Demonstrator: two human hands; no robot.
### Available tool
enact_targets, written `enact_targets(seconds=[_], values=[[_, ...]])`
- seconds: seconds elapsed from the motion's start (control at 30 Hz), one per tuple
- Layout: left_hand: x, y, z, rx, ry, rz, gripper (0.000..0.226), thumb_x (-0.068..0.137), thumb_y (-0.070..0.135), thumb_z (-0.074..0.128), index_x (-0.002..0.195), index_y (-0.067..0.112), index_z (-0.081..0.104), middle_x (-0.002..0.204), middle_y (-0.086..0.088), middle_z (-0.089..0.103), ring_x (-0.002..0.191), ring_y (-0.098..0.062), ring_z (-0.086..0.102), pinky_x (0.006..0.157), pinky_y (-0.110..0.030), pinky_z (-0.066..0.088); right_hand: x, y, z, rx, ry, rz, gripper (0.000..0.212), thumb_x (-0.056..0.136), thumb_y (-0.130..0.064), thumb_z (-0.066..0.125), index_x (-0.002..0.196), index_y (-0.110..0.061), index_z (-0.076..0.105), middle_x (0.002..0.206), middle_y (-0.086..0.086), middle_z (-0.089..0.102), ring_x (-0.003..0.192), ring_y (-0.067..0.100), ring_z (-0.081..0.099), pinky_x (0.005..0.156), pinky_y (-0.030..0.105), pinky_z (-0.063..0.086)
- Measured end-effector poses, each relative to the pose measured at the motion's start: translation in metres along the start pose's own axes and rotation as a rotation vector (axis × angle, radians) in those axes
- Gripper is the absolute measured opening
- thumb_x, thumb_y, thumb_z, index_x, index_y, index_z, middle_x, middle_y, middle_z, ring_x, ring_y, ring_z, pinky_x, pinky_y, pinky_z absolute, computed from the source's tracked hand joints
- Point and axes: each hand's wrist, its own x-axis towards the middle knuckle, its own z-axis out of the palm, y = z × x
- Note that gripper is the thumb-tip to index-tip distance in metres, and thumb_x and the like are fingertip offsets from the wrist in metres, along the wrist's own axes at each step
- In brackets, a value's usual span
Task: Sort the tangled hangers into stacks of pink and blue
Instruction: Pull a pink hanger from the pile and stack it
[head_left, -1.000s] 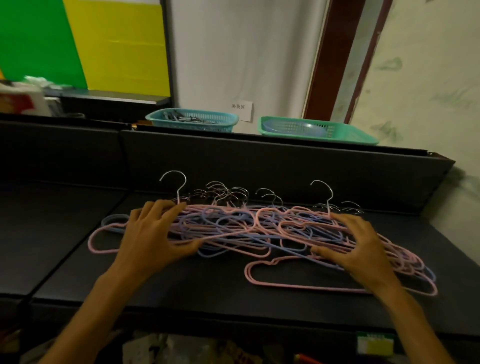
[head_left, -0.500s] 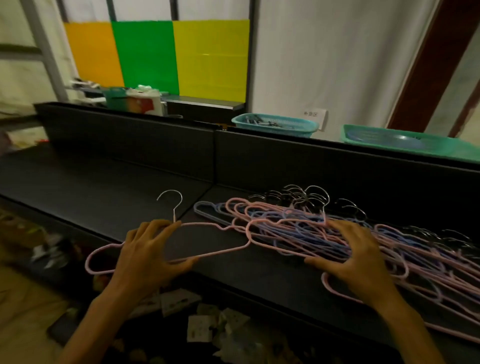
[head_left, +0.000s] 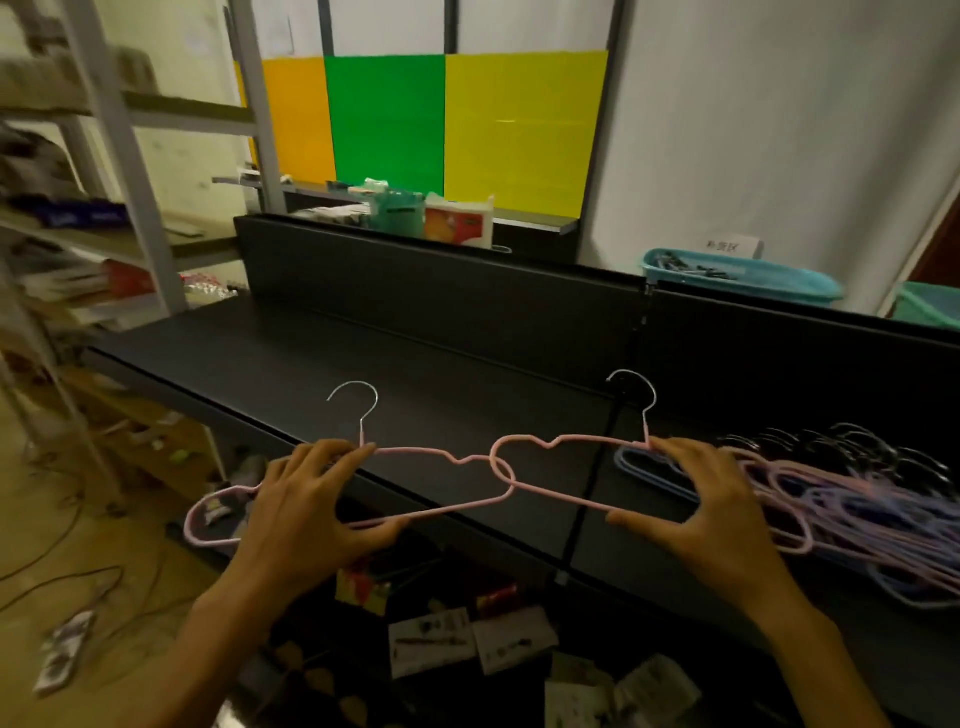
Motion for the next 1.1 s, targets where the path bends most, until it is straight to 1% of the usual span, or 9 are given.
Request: enact_targets(seconds=[0.07,0.17,0.27,0.33,0.5,0.6,0.7,0.9,1.1], values=[[0.005,-0.035,-0.003,-0.007,-0.008,-0.001,0.093,0.067,0.089,0.033,0.131,0.024,0.054,0.123,0.001,0.055,0.113,-0.02,0.051,0.093,-0.042,0.044,0.012,-0.024,0.024,0.01,-0.011,0.014,0.099,0.052,-0.088,0.049,0.129,-0.026,0.049,0.128,-0.004,0.048,0.117,0.007,0.038,0.098,0.029,0.033],[0.019,-0.076,-0.009,-0.024,-0.015,-0.003,0.092,0.066,0.088,0.034,0.13,0.025,0.054,0.124,0.001,0.055,0.114,-0.02,0.05,0.092,-0.041,0.043,0.034,-0.057,0.053,0.012,-0.027,0.027,0.096,0.054,-0.083,0.059,0.13,-0.025,0.049,0.129,-0.003,0.049,0.12,0.013,0.04,0.099,0.032,0.036],[0.041,-0.108,-0.009,-0.047,-0.011,0.017,0.094,0.066,0.089,0.034,0.131,0.025,0.053,0.126,0.001,0.054,0.116,-0.02,0.048,0.093,-0.038,0.04,0.056,-0.081,0.08,0.003,-0.027,0.049,0.092,0.052,-0.073,0.063,0.129,-0.023,0.05,0.13,0.001,0.049,0.122,0.015,0.04,0.099,0.031,0.033],[0.056,-0.126,-0.005,-0.064,-0.03,0.025,0.094,0.064,0.088,0.038,0.134,0.026,0.05,0.128,0.001,0.052,0.117,-0.018,0.046,0.095,-0.037,0.038,0.068,-0.09,0.098,0.005,-0.023,0.072,0.092,0.052,-0.073,0.061,0.129,-0.024,0.05,0.131,0.001,0.049,0.123,0.016,0.04,0.098,0.031,0.031],[0.105,-0.165,0.016,-0.077,-0.111,0.091,0.104,0.059,0.095,0.022,0.139,0.031,0.041,0.135,0.004,0.045,0.123,-0.015,0.039,0.102,-0.034,0.032,0.097,-0.104,0.138,0.001,-0.002,0.123,0.094,0.05,-0.072,0.061,0.13,-0.025,0.049,0.133,0.001,0.047,0.125,0.018,0.038,0.098,0.031,0.03],[0.142,-0.183,0.029,-0.093,-0.158,0.139,0.107,0.054,0.097,0.019,0.141,0.035,0.035,0.139,0.006,0.038,0.125,-0.012,0.034,0.104,-0.032,0.029,0.116,-0.11,0.154,-0.017,0.016,0.156,0.095,0.05,-0.071,0.061,0.132,-0.025,0.047,0.135,0.001,0.045,0.126,0.019,0.037,0.098,0.03,0.029],[0.181,-0.189,0.036,-0.102,-0.226,0.198,0.111,0.05,0.098,0.025,0.143,0.037,0.03,0.141,0.009,0.033,0.126,-0.01,0.031,0.105,-0.03,0.028,0.133,-0.114,0.165,-0.02,0.042,0.207,0.093,0.051,-0.065,0.064,0.133,-0.026,0.046,0.138,0.002,0.042,0.127,0.02,0.036,0.098,0.03,0.028],[0.228,-0.176,0.067,-0.131,-0.368,0.331,0.092,0.069,0.08,0.05,0.145,0.034,0.028,0.143,0.007,0.031,0.128,-0.011,0.031,0.11,-0.036,0.029,0.144,-0.111,0.174,-0.064,0.072,0.367,0.093,0.051,-0.065,0.066,0.133,-0.027,0.046,0.138,0.002,0.04,0.127,0.02,0.035,0.101,0.036,0.032],[0.247,-0.163,0.091,-0.133,-0.439,0.432,0.089,0.071,0.079,0.049,0.144,0.031,0.03,0.142,0.002,0.035,0.127,-0.014,0.035,0.107,-0.037,0.032,0.138,-0.115,0.181,-0.109,0.079,0.514,0.089,0.057,-0.056,0.076,0.135,-0.026,0.045,0.141,0.002,0.039,0.13,0.02,0.033,0.104,0.038,0.032]])
